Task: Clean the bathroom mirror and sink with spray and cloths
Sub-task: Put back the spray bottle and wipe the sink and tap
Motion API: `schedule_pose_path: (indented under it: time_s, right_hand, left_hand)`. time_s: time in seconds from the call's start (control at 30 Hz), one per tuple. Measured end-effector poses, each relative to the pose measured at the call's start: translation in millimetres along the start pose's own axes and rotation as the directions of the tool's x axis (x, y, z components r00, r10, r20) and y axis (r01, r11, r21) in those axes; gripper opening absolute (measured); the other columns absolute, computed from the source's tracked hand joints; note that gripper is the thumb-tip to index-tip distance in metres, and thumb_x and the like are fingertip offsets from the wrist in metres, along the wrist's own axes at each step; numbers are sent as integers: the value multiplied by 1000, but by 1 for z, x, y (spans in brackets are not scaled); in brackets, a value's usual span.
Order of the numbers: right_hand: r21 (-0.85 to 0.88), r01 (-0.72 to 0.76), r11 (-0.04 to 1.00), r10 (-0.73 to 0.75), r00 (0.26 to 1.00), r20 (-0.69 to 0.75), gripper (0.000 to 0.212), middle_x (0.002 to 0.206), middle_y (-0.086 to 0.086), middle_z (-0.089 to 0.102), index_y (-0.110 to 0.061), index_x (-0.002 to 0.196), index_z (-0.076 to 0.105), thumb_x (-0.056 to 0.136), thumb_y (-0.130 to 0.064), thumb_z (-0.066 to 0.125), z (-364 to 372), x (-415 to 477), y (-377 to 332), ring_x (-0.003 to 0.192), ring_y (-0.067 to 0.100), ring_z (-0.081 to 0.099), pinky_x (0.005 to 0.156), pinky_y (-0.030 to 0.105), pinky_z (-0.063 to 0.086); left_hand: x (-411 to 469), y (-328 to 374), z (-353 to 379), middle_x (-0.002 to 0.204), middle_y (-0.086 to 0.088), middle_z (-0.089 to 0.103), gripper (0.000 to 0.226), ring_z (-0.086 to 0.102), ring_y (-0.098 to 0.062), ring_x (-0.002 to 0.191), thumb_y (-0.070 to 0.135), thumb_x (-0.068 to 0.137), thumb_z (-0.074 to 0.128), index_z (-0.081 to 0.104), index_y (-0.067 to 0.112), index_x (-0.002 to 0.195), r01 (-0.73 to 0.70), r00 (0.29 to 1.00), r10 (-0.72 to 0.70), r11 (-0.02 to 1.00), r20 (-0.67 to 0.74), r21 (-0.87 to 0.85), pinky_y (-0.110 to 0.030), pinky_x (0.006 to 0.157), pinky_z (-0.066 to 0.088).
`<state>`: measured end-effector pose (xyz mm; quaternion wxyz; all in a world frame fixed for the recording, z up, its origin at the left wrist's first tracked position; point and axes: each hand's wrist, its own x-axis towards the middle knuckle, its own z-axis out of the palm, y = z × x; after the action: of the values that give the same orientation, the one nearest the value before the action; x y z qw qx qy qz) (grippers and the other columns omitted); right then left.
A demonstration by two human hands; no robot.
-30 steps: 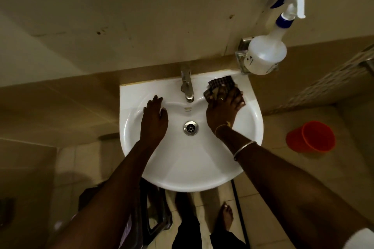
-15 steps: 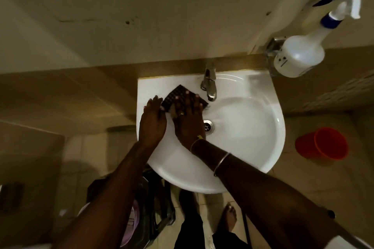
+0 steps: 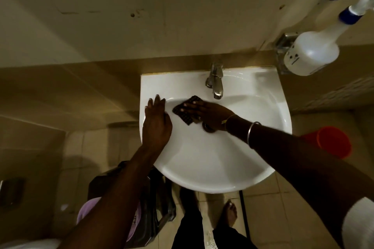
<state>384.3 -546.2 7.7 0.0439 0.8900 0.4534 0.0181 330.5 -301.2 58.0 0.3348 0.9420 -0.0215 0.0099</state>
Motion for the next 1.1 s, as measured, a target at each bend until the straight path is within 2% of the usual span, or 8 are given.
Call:
schedule_pose_path:
  time_s: [0.1, 0.17, 0.33, 0.43, 0.6, 0.7, 0.93, 1.1]
  right_hand:
    - [-133, 35, 990, -24, 996, 82, 87, 150, 5, 55, -12, 145, 55, 67, -23, 90, -3, -16, 6, 139, 23, 53, 116, 38, 23]
    - [-154, 68, 986, -65, 998, 22, 86, 149, 7, 56, -9, 145, 50, 68, -16, 88, -8, -23, 9, 138, 24, 54, 116, 38, 25]
    - [-144, 57, 988, -51, 998, 40, 72, 162, 3, 39, -10, 155, 33, 90, 1, 62, -15, -49, 21, 152, 18, 25, 129, 35, 4]
    - [-149, 78, 986, -59, 990, 127, 52, 160, 0, 41, -13, 155, 36, 104, -6, 42, -22, -73, 35, 151, 17, 33, 130, 39, 10]
    - [-235, -68, 970, 122, 967, 222, 70, 156, 4, 48, -13, 149, 51, 84, -12, 76, -37, -123, 60, 150, 24, 36, 127, 44, 12]
    - [-273, -116, 955, 203, 926, 319, 70, 166, 1, 31, -16, 157, 35, 93, -21, 62, -42, -142, 62, 158, 25, 16, 127, 52, 6]
    - [-222, -279, 934, 355, 788, 503, 64, 168, 3, 25, -23, 156, 39, 96, -43, 42, -58, -172, 41, 158, 31, 8, 123, 54, -16]
    - [-171, -423, 890, 446, 721, 531, 93, 171, 5, 15, -25, 161, 27, 79, -52, -9, -61, -181, 13, 159, 34, 2, 125, 57, -11]
  left_hand:
    - [3, 9, 13, 161, -19, 34, 50, 25, -39, 152, 0, 99, 44, 44, 0, 149, -41, 998, 39, 998, 42, 57, -54, 125, 20]
    - [5, 17, 20, 161, -19, 33, 50, 25, -40, 152, 1, 100, 45, 43, 0, 149, -55, 997, 51, 997, 63, 62, -54, 126, 18]
    - [9, 35, 31, 161, -21, 33, 49, 26, -43, 151, 2, 100, 47, 44, -1, 149, -109, 991, 105, 992, 78, 55, -52, 125, 17]
    - [7, 45, 36, 162, -20, 32, 49, 23, -42, 152, 2, 101, 46, 43, 0, 150, -101, 991, 97, 994, 97, 37, -52, 125, 16]
    - [-12, 52, 46, 160, -22, 34, 50, 24, -44, 151, 1, 99, 49, 44, -1, 149, -103, 990, 101, 994, 97, 24, -57, 124, 19]
    - [-28, 58, 53, 159, -22, 36, 49, 25, -44, 150, 0, 98, 50, 46, 0, 147, -92, 988, 90, 996, 127, 12, -58, 124, 18]
    - [-54, 74, 65, 160, -19, 35, 52, 26, -43, 151, 13, 96, 39, 47, 1, 147, -74, 961, 79, 997, 267, -30, -54, 123, 22]
    - [-79, 81, 66, 164, -14, 29, 55, 23, -39, 153, 14, 100, 38, 37, 6, 154, -62, 913, 67, 998, 403, -24, -48, 124, 23]
